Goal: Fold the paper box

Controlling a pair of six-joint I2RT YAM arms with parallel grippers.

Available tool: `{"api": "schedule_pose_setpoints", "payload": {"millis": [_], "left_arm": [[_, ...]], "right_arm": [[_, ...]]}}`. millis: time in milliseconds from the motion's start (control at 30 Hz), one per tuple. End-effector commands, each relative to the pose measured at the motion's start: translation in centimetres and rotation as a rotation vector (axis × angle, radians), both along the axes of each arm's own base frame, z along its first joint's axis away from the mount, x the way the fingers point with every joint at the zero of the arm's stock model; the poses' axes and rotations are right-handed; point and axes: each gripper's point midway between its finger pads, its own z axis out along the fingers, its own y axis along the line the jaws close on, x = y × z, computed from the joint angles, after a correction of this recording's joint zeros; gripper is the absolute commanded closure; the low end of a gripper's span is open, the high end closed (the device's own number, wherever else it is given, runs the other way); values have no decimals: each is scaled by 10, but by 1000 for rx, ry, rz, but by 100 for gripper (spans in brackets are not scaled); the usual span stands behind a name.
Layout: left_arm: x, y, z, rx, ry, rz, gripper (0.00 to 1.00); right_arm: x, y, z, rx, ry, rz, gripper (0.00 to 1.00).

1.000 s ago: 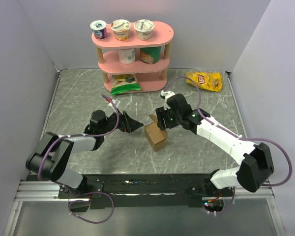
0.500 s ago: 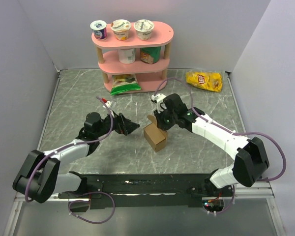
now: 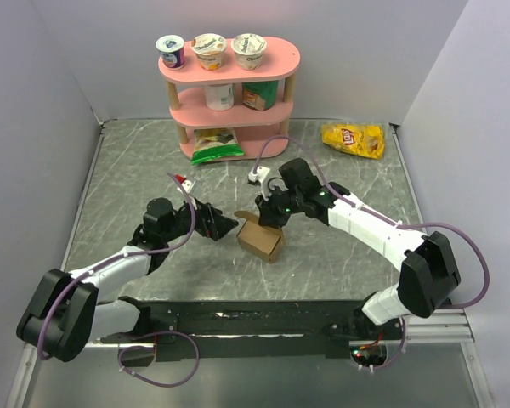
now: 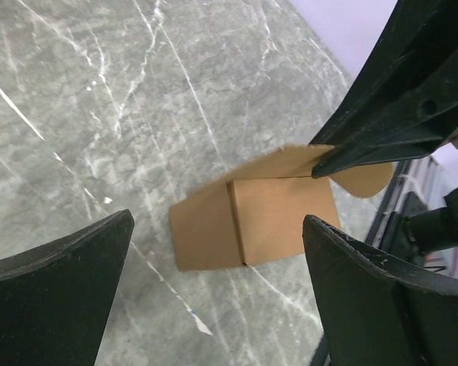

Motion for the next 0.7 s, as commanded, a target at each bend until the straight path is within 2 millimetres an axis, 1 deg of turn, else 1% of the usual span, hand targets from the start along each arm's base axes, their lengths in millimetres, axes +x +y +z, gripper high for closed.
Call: {"api": "schedule_pose_setpoints", "payload": {"millis": [0, 67, 100, 133, 167, 267, 300, 367, 400, 433, 467, 533, 633, 667], "left_arm": [[12, 1, 15, 39, -128, -2, 1], [15, -1, 21, 36, -168, -8, 1], [17, -1, 19, 49, -183, -12, 1], [19, -2, 22, 48, -200, -14, 1], [20, -4, 27, 43, -228, -26, 1], [24, -9, 29, 49, -262, -61, 3], [24, -11, 24, 59, -254, -77, 6], [24, -14, 23, 58, -251, -97, 10], [20, -17, 24, 49, -258, -123, 19], [17, -17, 21, 46, -257, -131, 23], [16, -17, 21, 43, -259, -138, 29], [14, -18, 18, 47, -251, -145, 35], [13, -19, 16, 46, -241, -164, 41], [12, -21, 15, 42, -232, -169, 44]], "right_arm": [[-2, 16, 20, 59, -50, 117, 77], [-5, 19, 21, 75, -42, 140, 77], [-6, 20, 19, 74, -37, 151, 77], [-6, 21, 19, 76, -32, 156, 77], [-6, 22, 18, 74, -27, 161, 77], [-4, 24, 11, 63, -9, 165, 78], [-3, 24, 10, 63, -9, 163, 78], [0, 25, 8, 61, -8, 157, 78], [1, 25, 8, 62, -7, 151, 77], [4, 25, 8, 62, -11, 147, 77], [4, 25, 7, 62, -8, 146, 77], [6, 26, 7, 61, -10, 142, 77], [10, 26, 7, 59, -11, 133, 77], [11, 26, 7, 61, -14, 130, 77]]}}
